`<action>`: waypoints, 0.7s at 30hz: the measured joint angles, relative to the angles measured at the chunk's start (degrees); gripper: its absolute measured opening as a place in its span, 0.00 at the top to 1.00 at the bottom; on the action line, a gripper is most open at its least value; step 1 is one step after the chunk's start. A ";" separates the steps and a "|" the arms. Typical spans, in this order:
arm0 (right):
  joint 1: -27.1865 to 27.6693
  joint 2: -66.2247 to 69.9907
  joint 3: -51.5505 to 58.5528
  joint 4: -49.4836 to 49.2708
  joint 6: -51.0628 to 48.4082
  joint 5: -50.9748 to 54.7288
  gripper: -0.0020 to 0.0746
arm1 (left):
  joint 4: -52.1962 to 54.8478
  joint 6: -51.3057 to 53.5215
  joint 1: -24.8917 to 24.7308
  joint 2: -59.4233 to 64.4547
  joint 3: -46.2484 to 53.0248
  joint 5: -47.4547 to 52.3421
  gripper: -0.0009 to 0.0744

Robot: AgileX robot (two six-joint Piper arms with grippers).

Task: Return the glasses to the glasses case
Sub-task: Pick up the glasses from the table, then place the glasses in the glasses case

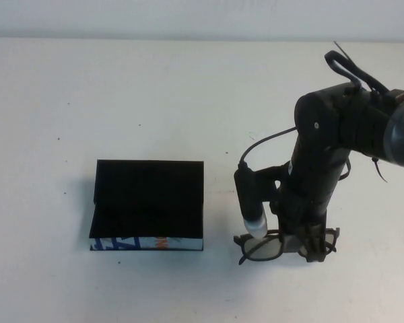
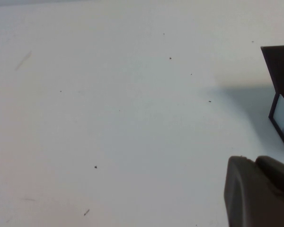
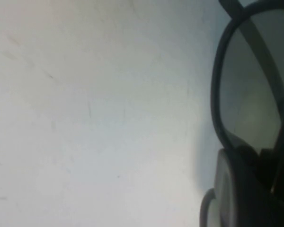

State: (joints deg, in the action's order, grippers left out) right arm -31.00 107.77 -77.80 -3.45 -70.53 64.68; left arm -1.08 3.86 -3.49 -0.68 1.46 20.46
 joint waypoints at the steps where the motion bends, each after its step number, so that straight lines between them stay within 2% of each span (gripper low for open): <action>1: -0.47 -0.88 0.00 0.00 2.12 0.89 0.91 | 0.00 0.00 0.00 0.00 0.00 0.00 0.99; 9: -5.91 -6.71 -2.16 -0.07 13.53 4.96 0.91 | 0.00 0.00 0.00 0.00 0.00 0.00 0.99; 15: -10.92 -4.80 -10.54 -0.08 16.43 5.19 0.91 | 0.00 0.00 0.00 0.00 0.00 0.10 0.99; 21: -14.83 3.48 -22.29 -0.08 18.30 5.41 0.91 | 0.00 0.00 0.00 0.00 0.00 0.10 0.99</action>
State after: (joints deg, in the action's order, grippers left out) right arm -45.83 111.25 -100.09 -3.53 -52.23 70.09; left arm -1.08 3.86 -3.49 -0.68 1.46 20.56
